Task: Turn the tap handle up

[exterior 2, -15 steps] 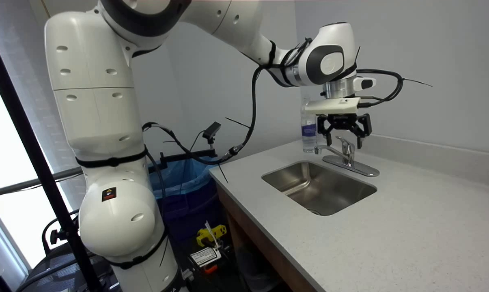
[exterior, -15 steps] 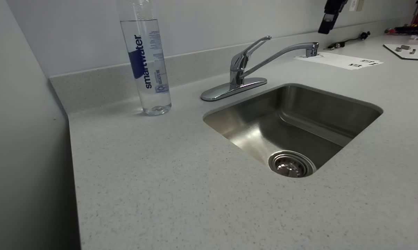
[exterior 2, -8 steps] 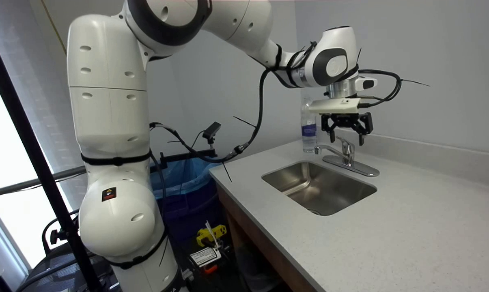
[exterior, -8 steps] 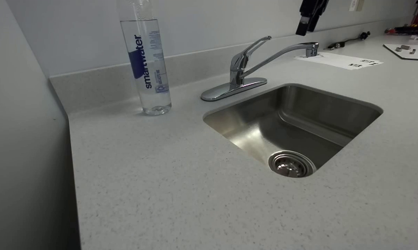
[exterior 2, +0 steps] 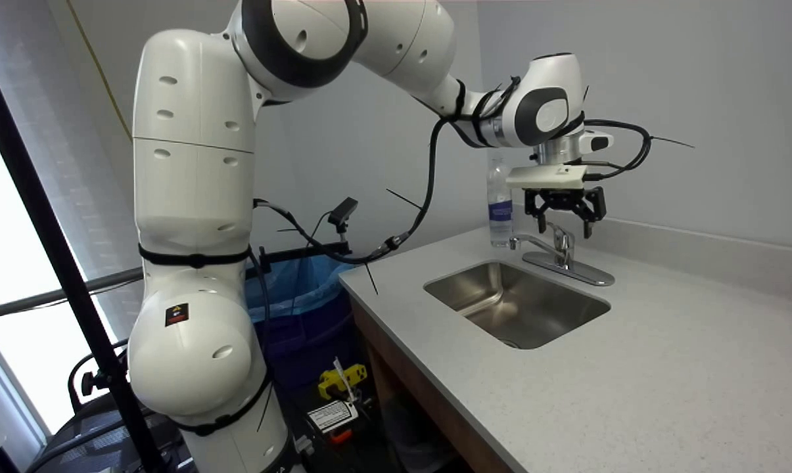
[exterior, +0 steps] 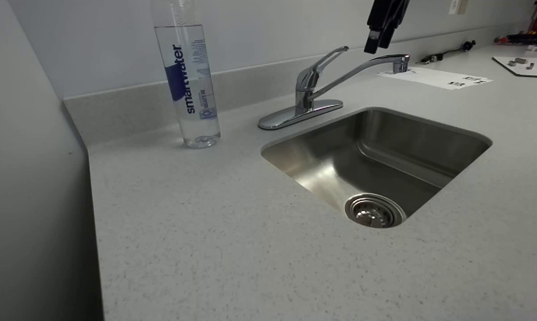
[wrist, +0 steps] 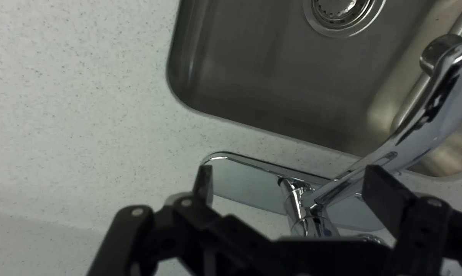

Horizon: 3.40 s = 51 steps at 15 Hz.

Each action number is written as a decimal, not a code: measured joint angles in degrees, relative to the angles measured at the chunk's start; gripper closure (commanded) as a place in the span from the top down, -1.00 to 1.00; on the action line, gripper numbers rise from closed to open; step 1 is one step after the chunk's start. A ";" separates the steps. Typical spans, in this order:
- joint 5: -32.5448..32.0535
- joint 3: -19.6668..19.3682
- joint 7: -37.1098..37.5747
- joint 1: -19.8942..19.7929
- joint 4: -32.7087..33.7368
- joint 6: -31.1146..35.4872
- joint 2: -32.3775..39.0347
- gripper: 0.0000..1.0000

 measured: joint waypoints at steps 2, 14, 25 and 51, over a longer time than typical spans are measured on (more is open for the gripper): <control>0.00 0.23 0.11 0.06 1.05 0.00 0.89 1.00; -0.17 0.18 4.26 0.54 8.08 2.08 4.29 1.00; -1.75 -0.33 11.59 0.90 10.45 15.55 8.12 1.00; -0.69 0.85 11.54 1.18 -11.07 21.25 -10.75 1.00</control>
